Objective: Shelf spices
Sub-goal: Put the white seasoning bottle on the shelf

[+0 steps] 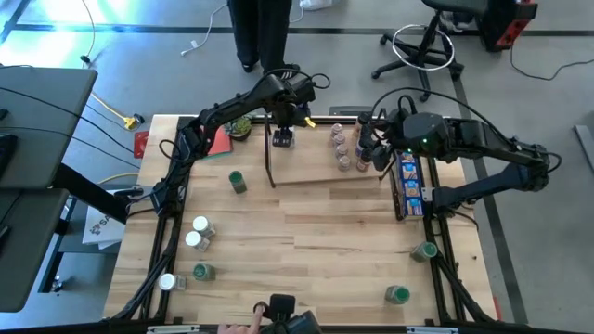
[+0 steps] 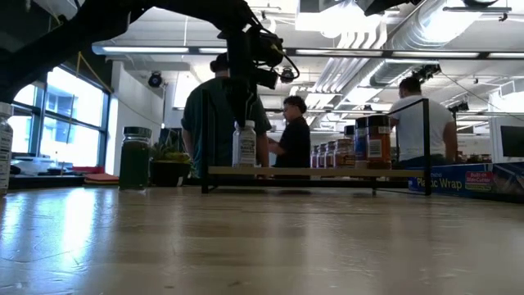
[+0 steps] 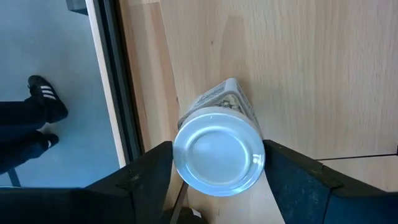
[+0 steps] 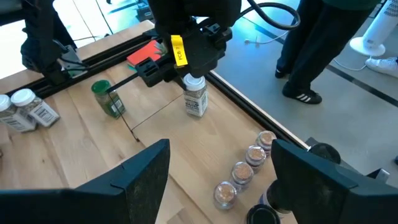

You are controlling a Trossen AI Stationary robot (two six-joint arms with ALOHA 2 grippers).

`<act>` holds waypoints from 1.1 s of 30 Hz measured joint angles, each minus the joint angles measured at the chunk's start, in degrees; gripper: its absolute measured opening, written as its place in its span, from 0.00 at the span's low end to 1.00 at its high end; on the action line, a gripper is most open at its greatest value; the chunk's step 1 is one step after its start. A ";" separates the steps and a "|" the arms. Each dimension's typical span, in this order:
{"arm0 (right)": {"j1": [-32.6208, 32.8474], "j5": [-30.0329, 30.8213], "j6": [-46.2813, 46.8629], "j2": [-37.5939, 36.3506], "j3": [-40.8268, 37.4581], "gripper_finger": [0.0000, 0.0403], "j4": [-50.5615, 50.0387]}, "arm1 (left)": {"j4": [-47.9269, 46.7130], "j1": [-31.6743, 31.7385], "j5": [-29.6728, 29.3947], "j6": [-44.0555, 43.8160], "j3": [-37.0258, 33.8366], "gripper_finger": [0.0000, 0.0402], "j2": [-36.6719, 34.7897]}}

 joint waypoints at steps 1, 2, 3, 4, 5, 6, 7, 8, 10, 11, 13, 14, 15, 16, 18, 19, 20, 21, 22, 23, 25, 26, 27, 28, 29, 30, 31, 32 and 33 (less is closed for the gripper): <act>0.00 0.00 0.00 0.00 0.02 0.68 0.00 | 0.00 0.00 -0.20 0.00 0.00 0.61 0.00; 0.00 0.01 0.00 0.00 0.02 0.68 0.00 | -0.02 0.00 -0.30 0.02 0.00 0.61 0.00; 0.00 0.01 0.00 0.00 0.00 0.68 0.00 | -0.04 0.06 -0.39 0.05 0.00 0.61 0.00; 0.00 -0.01 0.00 0.00 0.00 0.68 0.00 | -0.04 0.10 -0.68 0.08 0.00 0.61 0.00; 0.00 -0.02 0.00 0.00 0.02 0.68 0.00 | -0.04 0.12 -1.22 0.14 0.00 0.61 0.00; 0.00 -0.04 0.00 0.00 0.02 0.68 0.00 | -0.09 0.16 -1.76 0.37 0.00 0.61 0.00; 0.00 -0.03 0.00 0.00 0.01 0.68 0.00 | -0.07 0.19 -2.14 0.76 0.00 0.61 0.00; 0.00 -0.03 0.00 0.00 0.00 0.68 0.00 | -0.07 0.22 -2.56 1.17 0.00 0.61 0.00; 0.00 -0.04 -0.02 0.00 0.00 0.68 0.00 | -0.09 0.22 -3.29 1.55 0.00 0.61 0.00; 0.00 -0.04 0.00 0.00 0.02 0.68 0.00 | -0.07 0.22 -3.77 1.66 0.00 0.61 0.00; 0.00 -0.06 -0.02 0.00 0.02 0.68 0.00 | -0.07 0.22 -4.60 1.66 0.00 0.61 0.00; 0.00 -0.06 -0.02 0.00 0.02 0.68 0.00 | -0.08 0.20 -4.97 1.65 0.00 0.61 0.00; 0.00 -0.06 -0.06 0.00 0.00 0.68 0.00 | -0.15 0.20 -5.64 1.65 0.00 0.61 0.00; 0.00 -0.07 -0.09 0.00 0.01 0.68 0.00 | -0.19 0.20 -6.35 1.66 0.00 0.61 0.00; 0.00 -0.17 -0.23 0.00 0.02 0.68 0.00 | -0.28 0.11 -7.38 1.60 0.00 0.61 -0.04; 0.00 -0.17 -0.40 0.00 0.02 0.68 0.00 | -0.36 0.03 -7.46 1.35 0.00 0.61 -0.07; 0.00 -0.17 -0.70 0.00 0.00 0.68 0.00 | -0.44 -0.19 -7.49 0.60 0.00 0.61 -0.14; 0.00 -0.24 -1.07 0.00 0.02 0.68 0.00 | -0.75 -0.33 -7.52 -0.40 0.00 0.61 -0.18; 0.00 -0.54 -1.29 0.00 0.00 0.68 0.00 | -1.43 -0.51 -7.52 -1.62 0.00 0.61 -0.29; 0.00 -0.64 -1.39 0.00 0.02 0.68 0.00 | -2.11 -0.71 -7.49 -3.01 0.00 0.61 -0.37; 0.00 -0.96 -1.49 0.00 0.01 0.68 0.00 | -3.21 -1.35 -7.47 -6.10 0.00 0.61 -0.39; 0.00 -1.01 -1.49 0.00 0.02 0.68 0.00 | -3.76 -1.74 -7.46 -7.70 0.00 0.61 -0.39; 0.00 -1.17 -1.49 0.00 0.00 0.68 0.00 | -4.26 -2.22 -7.49 -9.14 0.00 0.61 -0.40; 0.00 -1.50 -1.50 0.00 0.01 0.68 0.00 | -4.96 -2.70 -7.46 -10.50 0.00 0.61 -0.48; 0.00 -1.62 -1.51 0.00 0.01 0.68 0.00 | -5.78 -3.28 -7.39 -11.71 0.00 0.61 -0.62; 0.00 -1.66 -1.71 0.00 0.01 0.68 0.00 | -6.45 -3.87 -7.34 -12.55 0.00 0.61 -0.83; 0.00 -1.68 -2.29 0.00 0.00 0.68 0.00 | -6.76 -4.45 -7.30 -13.34 0.00 0.61 -1.16; 0.00 -1.68 -2.83 0.00 0.02 0.68 0.00 | -6.73 -5.01 -7.31 -13.86 0.00 0.61 -1.54; 0.02 -1.72 -3.38 0.00 0.01 0.68 0.00 | -6.59 -5.52 -7.43 -14.24 0.00 0.61 -2.06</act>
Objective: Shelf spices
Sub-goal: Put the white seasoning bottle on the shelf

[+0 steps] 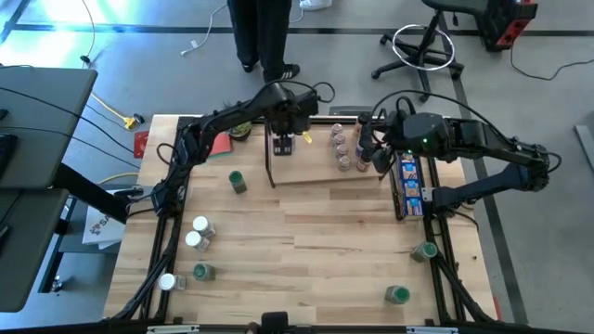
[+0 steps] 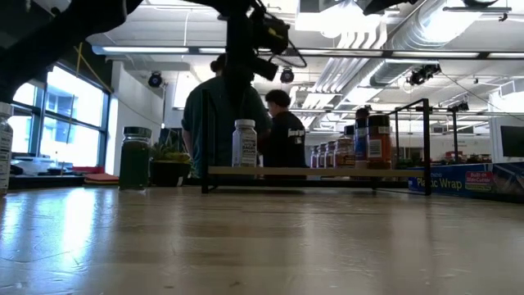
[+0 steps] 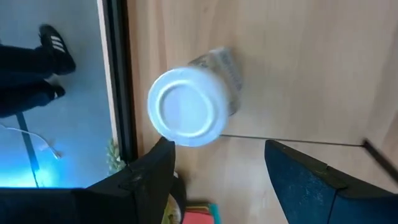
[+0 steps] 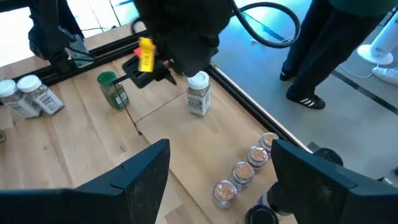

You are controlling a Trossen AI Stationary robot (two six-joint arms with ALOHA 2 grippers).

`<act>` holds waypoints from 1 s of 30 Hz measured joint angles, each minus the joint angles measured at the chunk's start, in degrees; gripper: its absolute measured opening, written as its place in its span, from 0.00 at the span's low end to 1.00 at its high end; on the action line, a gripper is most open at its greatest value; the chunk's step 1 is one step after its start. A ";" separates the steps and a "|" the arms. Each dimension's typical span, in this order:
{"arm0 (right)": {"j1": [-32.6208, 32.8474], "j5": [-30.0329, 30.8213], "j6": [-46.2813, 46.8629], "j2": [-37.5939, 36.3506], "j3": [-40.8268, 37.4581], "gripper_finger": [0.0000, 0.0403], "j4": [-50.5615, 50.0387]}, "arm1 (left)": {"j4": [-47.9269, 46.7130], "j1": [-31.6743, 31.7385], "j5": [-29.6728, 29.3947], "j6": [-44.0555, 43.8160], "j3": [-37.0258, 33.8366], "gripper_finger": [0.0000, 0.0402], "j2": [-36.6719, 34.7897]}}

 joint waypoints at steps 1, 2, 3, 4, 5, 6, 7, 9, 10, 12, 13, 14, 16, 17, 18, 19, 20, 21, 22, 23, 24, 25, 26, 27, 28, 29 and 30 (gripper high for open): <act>-0.02 -0.03 -0.58 0.00 0.00 0.68 0.00 | 0.45 -0.46 -0.28 -0.30 0.00 0.61 -0.40; -0.02 -0.14 -1.16 0.00 0.00 0.68 0.00 | 1.16 -0.88 -0.69 -0.54 0.02 0.61 -0.85; -0.02 -0.31 -1.85 0.00 0.00 0.68 0.00 | 1.96 -1.18 -1.26 -0.65 0.02 0.61 -1.34; -0.02 -0.63 -2.52 0.00 0.01 0.68 -0.02 | 2.75 -1.35 -1.67 -0.69 0.07 0.61 -1.59; -0.02 -0.96 -3.25 0.00 -0.01 0.68 0.00 | 3.39 -1.32 -1.82 -0.77 0.09 0.61 -1.96; -0.02 -1.17 -4.08 0.00 0.00 0.68 0.00 | 3.86 -1.30 -1.82 -0.97 0.09 0.61 -2.08; -0.01 -1.30 -4.59 0.00 0.00 0.68 -0.01 | 4.21 -1.16 -1.84 -1.77 0.09 0.61 -2.10; -0.02 -1.61 -5.57 0.00 0.01 0.68 -0.02 | 4.81 -0.71 -1.68 -4.81 0.09 0.61 -2.08; -0.02 -1.79 -5.82 0.00 0.01 0.68 -0.02 | 5.14 -0.41 -0.82 -7.06 0.09 0.61 -2.08; -0.02 -1.80 -6.04 0.00 -0.01 0.68 -0.02 | 5.88 0.35 2.43 -12.33 0.09 0.61 -2.08; -0.02 -1.80 -6.01 0.00 0.01 0.68 -0.02 | 6.53 0.66 4.24 -15.03 0.09 0.61 -2.08; -0.02 -1.80 -5.95 -0.01 0.00 0.68 -0.03 | 7.14 0.91 5.50 -17.60 0.09 0.61 -2.08; -0.02 -1.80 -5.63 -0.02 0.00 0.68 -0.05 | 7.12 0.99 6.91 -21.17 0.09 0.61 -2.08; -0.02 -1.80 -5.63 -0.02 0.00 0.68 -0.12 | 6.84 0.79 7.76 -21.99 0.09 0.60 -2.08; -0.02 -1.80 -5.63 -0.02 0.01 0.68 -0.23 | 6.56 0.43 8.63 -22.55 0.09 0.60 -2.08; -0.02 -1.79 -5.63 -0.02 -0.01 0.68 -0.31 | 6.22 -0.03 9.27 -23.20 0.09 0.59 -2.08; -0.02 -1.80 -5.68 -0.02 -0.01 0.68 -0.31 | 5.93 -0.65 9.76 -23.96 0.09 0.58 -2.08; -0.02 -1.80 -5.87 -0.02 0.01 0.68 -0.33 | 5.83 -1.30 10.02 -24.83 0.09 0.56 -2.08; -0.02 -1.78 -6.08 -0.02 -0.01 0.68 -0.39 | 5.97 -1.98 10.55 -25.72 0.09 0.55 -2.08; -0.02 -1.78 -6.20 -0.02 -0.01 0.68 -0.45 | 6.27 -2.72 11.13 -26.56 0.09 0.53 -2.08; -0.02 -1.78 -6.22 -0.02 0.01 0.68 -0.45 | 6.79 -3.49 11.68 -27.20 0.09 0.51 -2.08; -0.02 -1.78 -6.22 -0.02 0.00 0.68 -0.44 | 7.34 -4.24 12.42 -27.38 0.09 0.50 -2.08; -0.02 -1.78 -6.22 -0.02 0.01 0.68 -0.44 | 7.88 -5.10 12.85 -27.40 0.09 0.48 -2.08; -0.02 -1.78 -6.22 -0.02 0.01 0.68 -0.44 | 8.71 -5.91 13.27 -27.31 0.07 0.47 -2.08; -0.02 -1.78 -6.22 -0.02 -0.01 0.68 -0.46 | 9.67 -6.62 13.69 -26.97 0.07 0.45 -2.02; -0.02 -1.75 -6.22 -0.02 0.01 0.68 -0.44 | 10.65 -7.30 13.86 -26.76 0.07 0.44 -1.87; -0.02 -1.50 -6.22 -0.02 0.01 0.68 -0.44 | 11.48 -7.87 14.18 -26.79 0.07 0.43 -1.80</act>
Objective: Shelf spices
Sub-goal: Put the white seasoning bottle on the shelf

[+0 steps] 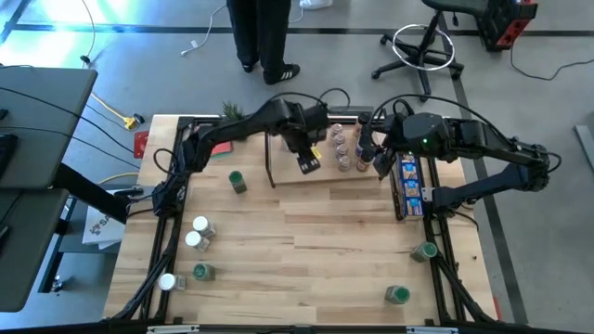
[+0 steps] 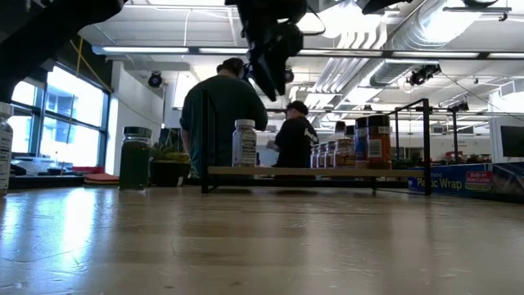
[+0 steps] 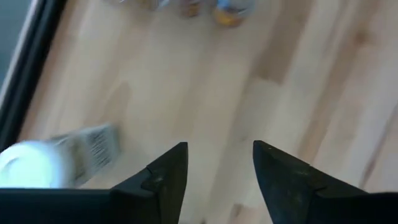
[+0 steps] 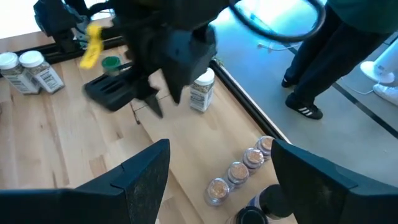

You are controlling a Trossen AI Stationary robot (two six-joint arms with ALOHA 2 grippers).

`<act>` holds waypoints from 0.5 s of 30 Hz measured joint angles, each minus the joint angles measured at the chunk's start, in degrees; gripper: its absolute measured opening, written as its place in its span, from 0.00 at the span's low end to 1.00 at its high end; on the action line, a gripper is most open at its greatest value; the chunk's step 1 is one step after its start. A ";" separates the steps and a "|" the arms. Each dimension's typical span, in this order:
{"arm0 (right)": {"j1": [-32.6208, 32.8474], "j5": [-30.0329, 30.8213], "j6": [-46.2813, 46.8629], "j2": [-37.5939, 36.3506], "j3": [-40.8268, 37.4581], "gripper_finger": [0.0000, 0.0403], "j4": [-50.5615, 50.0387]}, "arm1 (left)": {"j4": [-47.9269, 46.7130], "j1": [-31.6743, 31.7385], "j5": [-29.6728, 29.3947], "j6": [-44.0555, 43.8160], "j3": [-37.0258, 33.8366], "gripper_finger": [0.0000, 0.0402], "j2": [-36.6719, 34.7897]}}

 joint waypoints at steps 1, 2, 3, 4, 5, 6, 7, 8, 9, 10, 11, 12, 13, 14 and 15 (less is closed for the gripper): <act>0.00 0.53 -0.02 0.00 -0.02 0.68 0.00 | 0.56 -0.37 0.56 -0.10 0.00 0.41 0.12; 0.00 0.89 -0.05 0.00 -0.01 0.68 0.00 | 1.21 -0.53 1.29 -0.47 -0.14 0.40 0.54; 0.00 1.34 -0.35 0.00 -0.02 0.68 0.00 | 2.06 -0.52 2.06 -0.92 -0.52 0.39 0.81; 0.00 1.82 -0.70 0.00 -0.01 0.68 0.00 | 2.42 -0.34 2.84 -1.52 -1.21 0.38 0.91; 0.00 2.23 -0.84 0.00 -0.01 0.68 -0.01 | 2.41 -0.14 3.65 -2.26 -2.25 0.37 0.93; 0.00 2.67 -0.81 0.00 0.00 0.68 0.00 | 2.46 0.10 4.44 -2.62 -3.40 0.36 0.93; 0.00 3.13 -0.68 0.00 -0.01 0.68 0.00 | 2.62 0.33 4.79 -2.97 -4.44 0.36 0.93; 0.00 3.46 -0.60 0.00 -0.02 0.68 0.00 | 2.67 0.53 4.75 -2.99 -5.37 0.35 0.93; 0.00 3.70 -0.57 0.00 -0.02 0.68 0.00 | 2.63 0.77 4.69 -2.99 -6.29 0.34 0.93; 0.00 3.72 -0.51 0.00 -0.01 0.68 0.00 | 2.46 0.90 4.61 -2.99 -7.09 0.33 0.93; 0.00 3.71 -0.38 0.00 -0.01 0.68 0.00 | 2.38 1.02 4.50 -3.00 -7.79 0.32 0.96; 0.00 3.72 0.11 0.00 -0.02 0.68 0.00 | 2.52 1.16 4.29 -2.90 -8.30 0.32 0.99; 0.00 3.72 0.96 0.00 -0.02 0.68 0.00 | 2.64 1.14 3.77 -2.38 -8.72 0.31 0.99; 0.00 3.72 1.46 0.00 -0.02 0.68 0.02 | 2.82 1.14 2.86 -1.84 -9.31 0.30 0.99; 0.00 3.72 2.02 0.00 -0.02 0.68 0.02 | 2.84 1.14 1.86 -1.21 -9.89 0.30 0.99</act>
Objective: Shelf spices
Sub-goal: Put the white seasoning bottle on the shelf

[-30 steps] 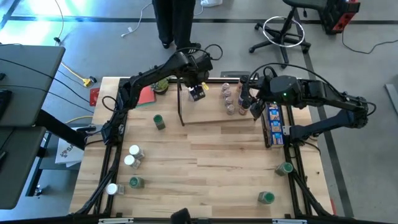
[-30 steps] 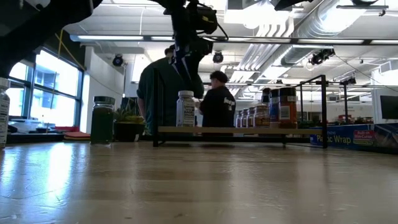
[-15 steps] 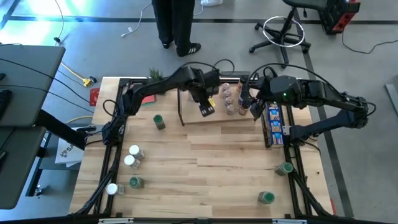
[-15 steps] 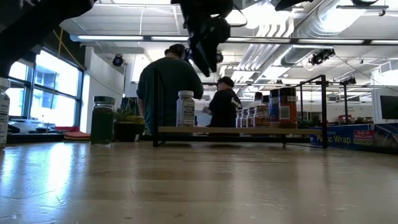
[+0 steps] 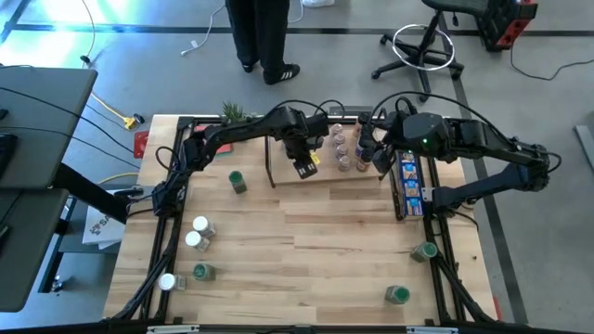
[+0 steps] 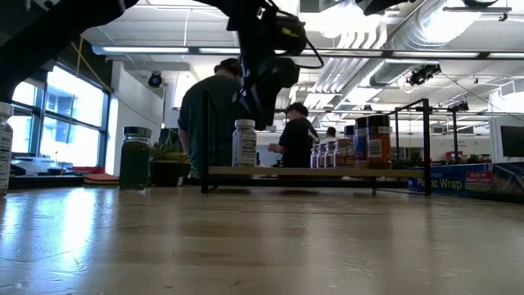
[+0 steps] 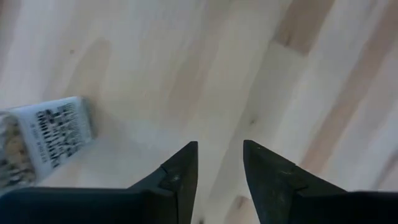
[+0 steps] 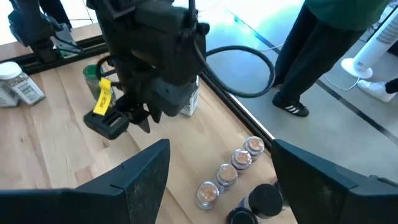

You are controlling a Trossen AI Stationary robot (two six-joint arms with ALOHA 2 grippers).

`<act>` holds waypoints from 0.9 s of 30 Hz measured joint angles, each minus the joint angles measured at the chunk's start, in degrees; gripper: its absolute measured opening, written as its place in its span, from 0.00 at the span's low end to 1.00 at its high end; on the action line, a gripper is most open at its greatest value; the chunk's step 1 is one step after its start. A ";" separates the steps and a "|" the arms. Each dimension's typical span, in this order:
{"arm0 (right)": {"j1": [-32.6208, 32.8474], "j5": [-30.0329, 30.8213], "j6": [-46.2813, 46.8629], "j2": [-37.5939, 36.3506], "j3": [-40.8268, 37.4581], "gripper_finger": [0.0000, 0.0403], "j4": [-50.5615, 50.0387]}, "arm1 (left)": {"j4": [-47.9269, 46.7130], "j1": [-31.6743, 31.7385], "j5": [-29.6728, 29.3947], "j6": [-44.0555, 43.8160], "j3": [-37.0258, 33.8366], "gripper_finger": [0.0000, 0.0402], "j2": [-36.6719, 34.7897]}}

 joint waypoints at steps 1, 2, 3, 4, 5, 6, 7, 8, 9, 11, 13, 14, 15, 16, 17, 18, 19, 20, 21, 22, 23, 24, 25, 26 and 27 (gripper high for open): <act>0.00 0.00 0.10 0.00 0.02 0.68 0.00 | 0.07 0.12 -0.93 0.61 -0.69 0.29 0.00; 0.00 0.00 0.10 0.00 0.01 0.68 0.00 | 0.11 0.27 -1.26 1.27 -1.42 0.29 0.00; 0.00 0.00 0.05 0.00 0.02 0.68 0.00 | 0.27 0.47 -1.23 1.80 -2.20 0.28 0.00; 0.00 0.00 -0.01 0.00 0.02 0.68 0.01 | 0.87 0.72 -1.26 2.30 -3.07 0.28 0.00; 0.00 0.00 -0.04 0.00 0.01 0.68 0.04 | 1.92 1.01 -1.25 2.83 -4.01 0.28 0.00; 0.00 0.00 -0.05 0.00 0.00 0.68 0.09 | 2.75 1.31 -1.31 3.51 -4.90 0.27 0.00; 0.00 0.05 -0.07 0.00 0.00 0.68 0.09 | 3.11 1.70 -1.37 4.22 -5.63 0.27 0.00; 0.00 0.35 -0.05 0.00 0.02 0.68 0.09 | 3.31 2.11 -1.44 5.07 -6.22 0.27 0.03; 0.00 0.82 0.05 0.00 0.00 0.68 0.13 | 3.65 2.48 -1.47 5.70 -6.66 0.27 0.04; 0.00 1.51 0.18 0.00 0.01 0.68 0.31 | 4.63 3.29 -2.39 6.31 -7.08 0.27 0.04; 0.00 2.05 0.28 0.00 0.01 0.68 0.47 | 4.47 4.34 -4.26 6.39 -7.14 0.27 0.04; 0.00 2.19 0.29 0.00 0.00 0.68 0.48 | 4.49 4.96 -4.87 6.53 -7.14 0.27 0.04; 0.00 2.21 0.39 0.00 0.00 0.68 0.46 | 4.47 5.57 -5.32 6.82 -7.14 0.27 0.04; 0.00 2.23 0.69 0.00 0.00 0.68 0.46 | 4.33 6.20 -5.40 7.00 -7.14 0.27 0.04; 0.00 2.27 1.09 0.00 0.00 0.68 0.48 | 4.15 6.85 -5.39 7.21 -7.14 0.27 0.02; 0.00 2.35 1.42 0.00 0.02 0.68 0.48 | 4.03 7.45 -5.42 7.27 -7.14 0.27 0.02; 0.00 2.40 1.69 0.00 0.02 0.68 0.47 | 3.92 8.02 -5.42 7.27 -7.14 0.27 0.02; 0.00 2.40 1.99 0.00 0.01 0.68 0.46 | 3.74 8.52 -5.42 7.27 -7.14 0.27 0.02; 0.00 2.40 2.16 0.00 0.00 0.68 0.46 | 3.45 9.00 -5.42 7.27 -7.14 0.27 0.03; 0.00 2.40 2.26 0.00 0.02 0.68 0.46 | 3.07 9.45 -5.42 7.29 -7.14 0.27 0.02; 0.00 2.40 2.26 0.00 0.00 0.68 0.48 | 2.68 9.75 -5.32 7.66 -7.10 0.27 0.02; 0.00 2.43 2.20 0.00 0.02 0.68 0.46 | 1.98 10.01 -5.29 8.12 -7.03 0.27 0.02; 0.00 2.56 2.18 0.00 0.02 0.68 0.48 | 1.28 10.22 -5.28 8.61 -6.97 0.27 0.02; 0.00 2.79 2.18 0.00 0.01 0.68 0.47 | 0.86 10.27 -5.33 9.24 -6.95 0.27 0.02; 0.00 3.00 2.16 0.00 0.01 0.68 0.47 | 0.44 10.38 -5.35 9.63 -6.93 0.27 0.02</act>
